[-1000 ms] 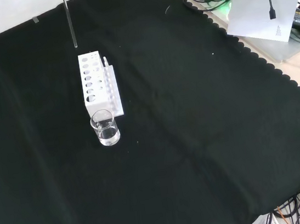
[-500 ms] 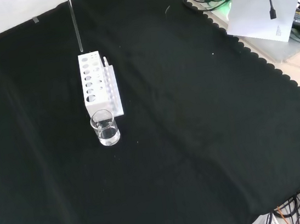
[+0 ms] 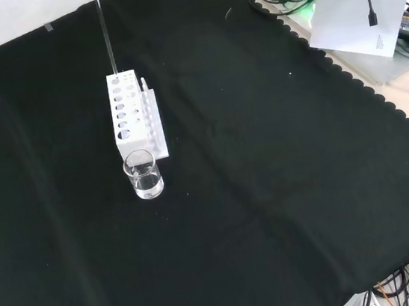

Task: Put the glass rod back on the white test tube rack.

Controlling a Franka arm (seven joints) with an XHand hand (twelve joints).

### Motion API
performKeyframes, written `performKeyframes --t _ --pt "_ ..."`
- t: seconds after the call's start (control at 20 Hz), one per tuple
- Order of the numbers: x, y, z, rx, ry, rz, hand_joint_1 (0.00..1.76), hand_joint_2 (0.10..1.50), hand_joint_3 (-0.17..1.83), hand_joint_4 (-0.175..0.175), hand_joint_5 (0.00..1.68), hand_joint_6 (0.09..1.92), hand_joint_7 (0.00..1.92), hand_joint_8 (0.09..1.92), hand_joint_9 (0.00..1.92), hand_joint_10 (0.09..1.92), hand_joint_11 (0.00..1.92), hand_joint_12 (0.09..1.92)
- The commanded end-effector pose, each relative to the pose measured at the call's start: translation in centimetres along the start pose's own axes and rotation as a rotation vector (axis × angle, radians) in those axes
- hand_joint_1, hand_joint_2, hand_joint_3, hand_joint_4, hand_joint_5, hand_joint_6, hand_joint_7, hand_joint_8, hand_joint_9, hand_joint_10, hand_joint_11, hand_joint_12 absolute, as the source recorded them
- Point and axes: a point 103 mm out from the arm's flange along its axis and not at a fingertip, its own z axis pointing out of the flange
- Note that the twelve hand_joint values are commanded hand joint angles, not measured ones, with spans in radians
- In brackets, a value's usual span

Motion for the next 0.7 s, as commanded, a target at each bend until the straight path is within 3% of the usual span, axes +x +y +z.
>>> performKeyframes --t 0.05,0.7 --pt "-0.5 0.1 0.2 0.003 -0.002 0.004 1.29 1.08 0.00 -0.175 1.11 0.48 1.08 1.17 1.56 0.94 1.39 1.17" --pt "-0.3 0.7 1.4 0.015 0.008 -0.002 1.29 1.08 0.00 -0.175 1.11 0.48 1.08 1.17 1.56 0.94 1.39 1.17"
